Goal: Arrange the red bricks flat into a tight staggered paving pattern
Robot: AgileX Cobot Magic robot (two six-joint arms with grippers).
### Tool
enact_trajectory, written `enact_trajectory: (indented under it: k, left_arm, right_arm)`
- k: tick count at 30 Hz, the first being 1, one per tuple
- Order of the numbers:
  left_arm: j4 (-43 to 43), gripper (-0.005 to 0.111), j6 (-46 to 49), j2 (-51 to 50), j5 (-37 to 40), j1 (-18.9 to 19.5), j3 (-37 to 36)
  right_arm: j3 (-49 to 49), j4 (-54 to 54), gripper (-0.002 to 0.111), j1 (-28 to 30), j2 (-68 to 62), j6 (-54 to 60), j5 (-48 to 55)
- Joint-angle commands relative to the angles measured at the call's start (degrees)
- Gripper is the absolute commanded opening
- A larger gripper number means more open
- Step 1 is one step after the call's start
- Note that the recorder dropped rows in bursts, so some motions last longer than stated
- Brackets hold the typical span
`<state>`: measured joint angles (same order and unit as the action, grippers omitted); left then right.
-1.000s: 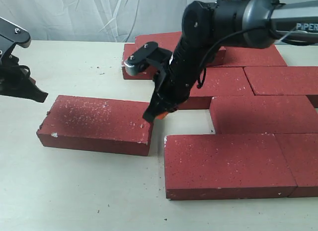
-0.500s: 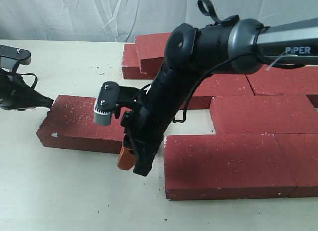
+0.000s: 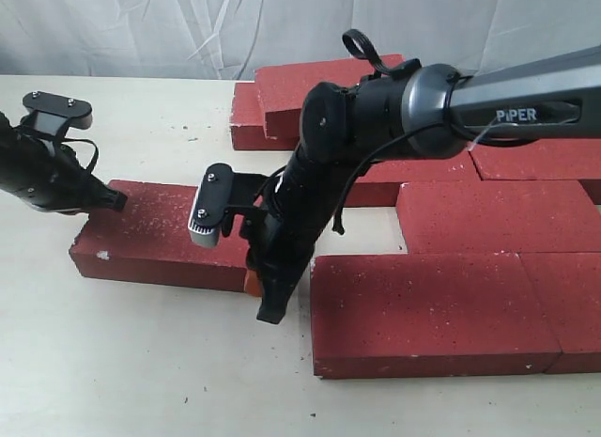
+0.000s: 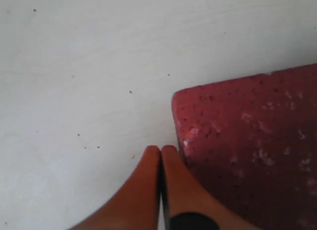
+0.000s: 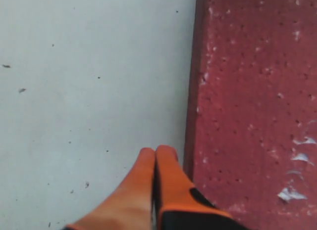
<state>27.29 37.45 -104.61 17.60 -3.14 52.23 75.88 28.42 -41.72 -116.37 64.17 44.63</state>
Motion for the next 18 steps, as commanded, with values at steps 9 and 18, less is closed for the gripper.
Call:
enact_trajectory:
  k: [9,18]
  left_arm:
    - [1.22,0.0,0.28,-0.04,1.04,-1.12,0.35]
    - [0.04,0.0,1.75,-0.04,7.35,-1.12,2.09]
  right_arm:
    - [-0.13,-5.68,-0.001,0.03,0.1,-3.6,-1.95]
    - [-0.13,-11.84,-0.001,1.06,1.16,-10.08,2.93]
